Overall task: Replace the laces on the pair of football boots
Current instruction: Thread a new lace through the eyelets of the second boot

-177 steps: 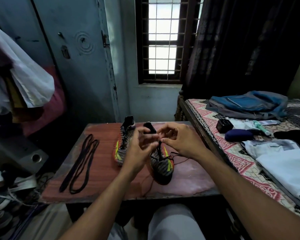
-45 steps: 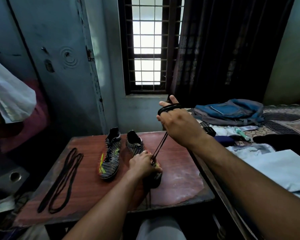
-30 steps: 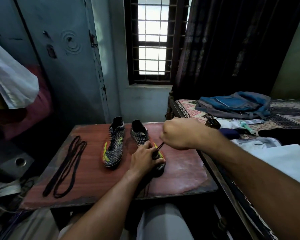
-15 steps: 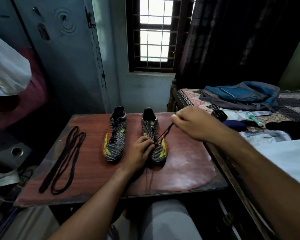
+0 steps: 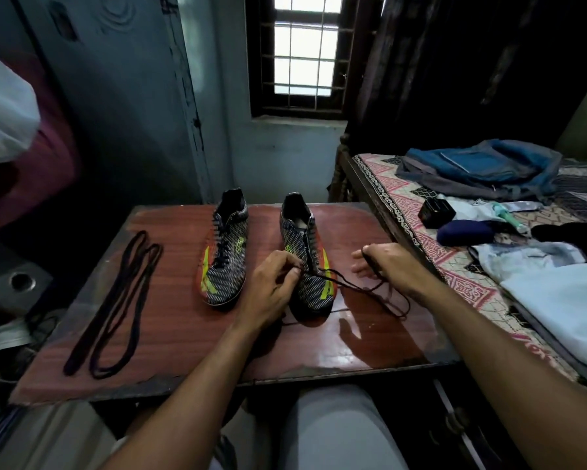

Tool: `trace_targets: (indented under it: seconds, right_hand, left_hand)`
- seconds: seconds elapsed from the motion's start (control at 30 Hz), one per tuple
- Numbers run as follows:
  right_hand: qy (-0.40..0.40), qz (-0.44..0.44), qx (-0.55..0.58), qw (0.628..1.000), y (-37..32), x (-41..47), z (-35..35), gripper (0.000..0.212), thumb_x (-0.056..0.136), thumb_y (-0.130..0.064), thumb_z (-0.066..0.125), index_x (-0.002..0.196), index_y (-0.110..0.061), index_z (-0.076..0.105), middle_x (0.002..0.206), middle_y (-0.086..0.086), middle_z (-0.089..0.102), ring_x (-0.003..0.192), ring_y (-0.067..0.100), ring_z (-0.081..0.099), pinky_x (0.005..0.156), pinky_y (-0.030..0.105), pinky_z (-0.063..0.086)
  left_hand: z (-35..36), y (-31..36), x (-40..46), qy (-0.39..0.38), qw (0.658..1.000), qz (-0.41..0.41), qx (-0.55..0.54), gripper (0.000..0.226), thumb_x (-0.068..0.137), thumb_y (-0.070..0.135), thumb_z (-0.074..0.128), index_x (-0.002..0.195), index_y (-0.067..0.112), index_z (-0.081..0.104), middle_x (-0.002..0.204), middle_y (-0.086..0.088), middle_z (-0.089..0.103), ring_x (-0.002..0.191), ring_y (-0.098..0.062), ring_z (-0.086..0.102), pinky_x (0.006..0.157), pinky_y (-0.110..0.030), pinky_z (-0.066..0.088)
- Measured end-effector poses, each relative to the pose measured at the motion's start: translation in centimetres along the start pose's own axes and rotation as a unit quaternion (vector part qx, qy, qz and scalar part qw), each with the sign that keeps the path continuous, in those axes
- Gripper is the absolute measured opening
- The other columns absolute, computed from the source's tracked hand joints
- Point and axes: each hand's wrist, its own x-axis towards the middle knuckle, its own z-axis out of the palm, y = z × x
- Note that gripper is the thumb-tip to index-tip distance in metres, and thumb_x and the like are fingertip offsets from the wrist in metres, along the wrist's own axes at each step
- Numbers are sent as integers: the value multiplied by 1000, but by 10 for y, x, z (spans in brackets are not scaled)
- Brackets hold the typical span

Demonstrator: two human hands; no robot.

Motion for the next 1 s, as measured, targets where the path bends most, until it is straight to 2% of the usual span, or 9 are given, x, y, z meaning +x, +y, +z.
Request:
trace_targets:
  seconds: [0.1, 0.2, 0.27, 0.37, 0.47, 0.6, 0.83, 0.93, 1.0]
  right_hand:
    - [59, 21, 20, 998, -9, 7, 0, 40, 95, -33, 48, 92, -3, 75, 83, 15, 77, 84, 36, 75, 76, 37, 61]
    - [108, -32, -278, 954, -15, 7, -12, 43, 88, -43, 54, 65, -10, 69, 64, 6, 70, 68, 30, 69, 66, 35, 57]
    - [125, -60, -361, 922, -25, 1, -12, 32, 88, -46, 63, 73, -19, 71, 77, -1, 73, 77, 23, 68, 71, 31, 52]
    - [16, -151, -253, 956, -42, -13, 8, 30, 87, -37, 75, 113, -23, 71, 108, -7, 71, 100, 11, 65, 86, 19, 50]
    - [-63, -208, -214, 952, -40, -19, 35, 19, 95, -32, 72, 102, -14, 69, 95, -5, 67, 87, 10, 61, 72, 19, 43]
    - [48, -188, -185, 963, -12, -1, 31, 31, 107, -22, 52, 77, -14, 57, 73, -2, 56, 71, 19, 55, 65, 39, 38]
    - [210, -135, -160, 955, -2, 5, 1, 30, 105, -13, 43, 113, -11, 72, 113, 11, 63, 108, 29, 58, 87, 30, 39]
    - [226, -231, -223, 919, -29, -11, 20, 41, 101, -30, 35, 117, -16, 70, 101, 5, 53, 97, 26, 52, 84, 43, 46]
    - [219, -302, -280, 885, -47, -19, 37, 41, 95, -32, 37, 116, -16, 69, 96, 7, 52, 89, 25, 48, 75, 41, 42]
  left_hand:
    - [-2, 3, 0, -3, 997, -55, -55, 13, 97, 33, 57, 100, 23, 67, 103, 8, 69, 97, -12, 68, 86, -36, 56]
    - [-9, 19, 7, -38, 990, -70, -115, 4, 94, 29, 63, 92, 30, 66, 106, 4, 73, 102, -14, 69, 90, -32, 53]
    - [-14, 37, 18, -91, 983, -65, -146, 8, 92, 29, 66, 85, 31, 64, 107, 2, 74, 103, -15, 69, 93, -34, 54]
    - [-20, 62, 35, -156, 966, -68, -193, 10, 91, 18, 70, 83, 22, 63, 106, -2, 73, 97, -12, 66, 90, -28, 52]
    - [-31, 76, 48, -151, 963, -83, -206, 6, 96, 15, 68, 90, 13, 68, 107, -3, 71, 99, -8, 64, 91, -22, 49]
    - [-55, 77, 50, -124, 957, -108, -239, 18, 93, 33, 66, 98, 18, 75, 109, 0, 69, 104, -14, 61, 97, -39, 48]
    - [-89, 56, 7, -174, 970, -139, -102, 17, 94, 25, 74, 78, 21, 74, 107, 1, 75, 102, -9, 67, 94, -30, 50]
    - [-75, 65, 5, -162, 976, -137, -36, 32, 89, 51, 72, 112, 28, 75, 116, 9, 75, 112, -6, 68, 100, -31, 51]
    - [-55, 87, 13, -149, 977, -130, -81, 30, 97, 40, 70, 121, 22, 72, 113, 6, 76, 109, -7, 70, 96, -26, 52]
